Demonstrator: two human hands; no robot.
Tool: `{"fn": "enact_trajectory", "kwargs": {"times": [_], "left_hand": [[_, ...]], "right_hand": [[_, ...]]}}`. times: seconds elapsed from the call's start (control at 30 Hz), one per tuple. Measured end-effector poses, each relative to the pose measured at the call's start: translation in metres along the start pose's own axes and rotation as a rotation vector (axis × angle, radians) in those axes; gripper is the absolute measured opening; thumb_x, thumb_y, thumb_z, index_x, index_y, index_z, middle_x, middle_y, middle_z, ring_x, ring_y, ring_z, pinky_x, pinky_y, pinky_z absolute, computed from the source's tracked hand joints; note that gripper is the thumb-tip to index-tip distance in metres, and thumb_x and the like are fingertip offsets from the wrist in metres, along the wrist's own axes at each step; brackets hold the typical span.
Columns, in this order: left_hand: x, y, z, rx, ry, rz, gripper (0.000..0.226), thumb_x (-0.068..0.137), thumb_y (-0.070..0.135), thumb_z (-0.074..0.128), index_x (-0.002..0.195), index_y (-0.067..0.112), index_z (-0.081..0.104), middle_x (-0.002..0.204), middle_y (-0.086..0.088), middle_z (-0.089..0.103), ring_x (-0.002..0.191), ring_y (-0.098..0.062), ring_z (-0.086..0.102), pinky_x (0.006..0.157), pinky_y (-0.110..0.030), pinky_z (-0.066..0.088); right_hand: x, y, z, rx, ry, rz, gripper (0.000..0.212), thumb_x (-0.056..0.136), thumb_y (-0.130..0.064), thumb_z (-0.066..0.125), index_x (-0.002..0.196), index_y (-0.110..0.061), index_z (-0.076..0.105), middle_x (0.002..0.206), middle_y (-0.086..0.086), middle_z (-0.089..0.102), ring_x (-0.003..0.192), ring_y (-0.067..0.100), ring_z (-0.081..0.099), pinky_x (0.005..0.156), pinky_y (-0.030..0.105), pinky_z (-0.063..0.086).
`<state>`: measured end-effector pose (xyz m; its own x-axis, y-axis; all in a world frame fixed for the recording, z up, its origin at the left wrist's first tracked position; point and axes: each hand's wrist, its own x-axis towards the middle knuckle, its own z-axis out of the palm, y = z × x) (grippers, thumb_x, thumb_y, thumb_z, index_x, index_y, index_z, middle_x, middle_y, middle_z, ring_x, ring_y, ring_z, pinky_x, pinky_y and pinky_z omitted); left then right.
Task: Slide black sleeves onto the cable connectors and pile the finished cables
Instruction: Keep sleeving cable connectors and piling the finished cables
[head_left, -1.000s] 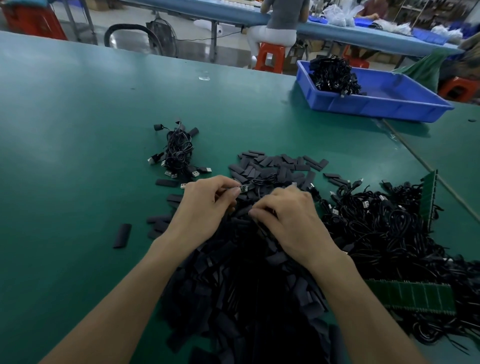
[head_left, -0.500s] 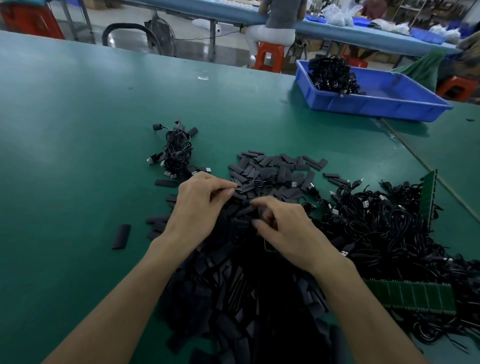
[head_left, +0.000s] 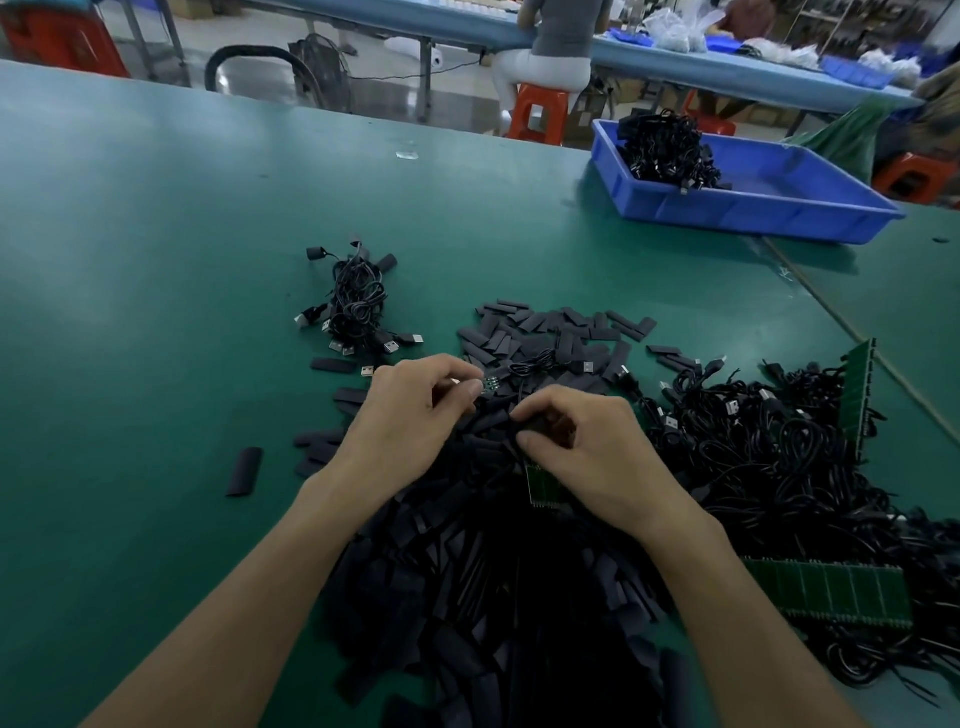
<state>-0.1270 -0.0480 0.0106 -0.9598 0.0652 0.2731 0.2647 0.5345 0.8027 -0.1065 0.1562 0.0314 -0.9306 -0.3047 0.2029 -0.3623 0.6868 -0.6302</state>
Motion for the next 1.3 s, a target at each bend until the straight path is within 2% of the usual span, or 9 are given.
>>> {"fn": "enact_trajectory", "kwargs": {"times": [0.07,0.2,0.33,0.43,0.57,0.77,1.1,1.3], "left_hand": [[0.0,0.001,0.001,-0.027,-0.028,0.007,0.012,0.097,0.024,0.065,0.105,0.025,0.074,0.074,0.016,0.072,0.074,0.006,0.068,0.071,-0.008,0.05],[0.0,0.001,0.001,-0.085,-0.063,-0.006,0.01,0.097,0.02,0.065,0.1,0.026,0.073,0.074,0.017,0.072,0.066,-0.002,0.068,0.067,-0.011,0.052],[-0.001,0.002,0.001,-0.096,-0.083,0.0,0.01,0.097,0.019,0.066,0.101,0.022,0.074,0.074,0.017,0.072,0.065,-0.004,0.068,0.066,-0.01,0.051],[-0.002,0.004,0.0,-0.106,-0.09,0.004,0.01,0.096,0.019,0.065,0.101,0.021,0.074,0.075,0.016,0.072,0.064,-0.004,0.068,0.066,-0.011,0.052],[-0.002,0.005,-0.001,-0.13,-0.092,0.002,0.01,0.096,0.019,0.065,0.1,0.022,0.074,0.075,0.015,0.073,0.062,-0.004,0.068,0.065,-0.01,0.05],[-0.002,0.004,0.0,-0.188,-0.119,-0.025,0.009,0.096,0.02,0.066,0.098,0.024,0.073,0.073,0.011,0.074,0.061,-0.006,0.068,0.064,-0.014,0.053],[-0.002,0.006,-0.002,-0.305,-0.171,-0.054,0.009,0.096,0.019,0.066,0.097,0.023,0.073,0.074,0.004,0.075,0.061,-0.01,0.068,0.064,-0.019,0.055],[0.0,0.005,-0.002,-0.372,-0.188,-0.069,0.01,0.097,0.019,0.064,0.096,0.024,0.073,0.074,0.001,0.075,0.061,-0.014,0.069,0.064,-0.02,0.055]], "right_hand": [[-0.001,0.001,0.0,0.025,0.036,0.009,0.021,0.09,-0.014,0.072,0.108,-0.024,0.072,0.081,-0.021,0.061,0.074,-0.006,0.059,0.068,0.006,0.042],[-0.002,0.007,0.002,0.036,0.077,0.081,0.019,0.091,-0.019,0.072,0.109,-0.022,0.075,0.091,-0.024,0.065,0.088,-0.008,0.063,0.078,0.003,0.044],[-0.002,0.01,0.003,0.051,0.103,0.095,0.026,0.091,-0.021,0.073,0.117,-0.023,0.072,0.098,-0.019,0.069,0.094,-0.003,0.065,0.086,0.012,0.048],[-0.002,0.009,0.004,0.085,0.131,0.083,0.028,0.093,-0.02,0.07,0.121,-0.023,0.07,0.1,-0.019,0.069,0.093,-0.004,0.065,0.084,0.012,0.05],[-0.002,0.009,0.006,0.144,0.169,0.091,0.026,0.092,-0.023,0.072,0.118,-0.023,0.072,0.1,-0.023,0.069,0.091,-0.004,0.066,0.082,0.015,0.052],[-0.002,0.01,0.008,0.162,0.242,0.104,0.023,0.088,-0.031,0.074,0.11,-0.024,0.074,0.098,-0.019,0.069,0.091,-0.008,0.063,0.078,0.005,0.045],[-0.002,0.008,0.01,0.195,0.292,0.072,0.009,0.092,-0.024,0.071,0.101,-0.026,0.073,0.088,-0.02,0.068,0.084,-0.009,0.063,0.074,0.005,0.044],[-0.002,0.006,0.01,0.254,0.326,0.051,0.01,0.092,-0.023,0.07,0.099,-0.031,0.071,0.087,-0.02,0.07,0.082,-0.008,0.064,0.073,0.007,0.046]]}}
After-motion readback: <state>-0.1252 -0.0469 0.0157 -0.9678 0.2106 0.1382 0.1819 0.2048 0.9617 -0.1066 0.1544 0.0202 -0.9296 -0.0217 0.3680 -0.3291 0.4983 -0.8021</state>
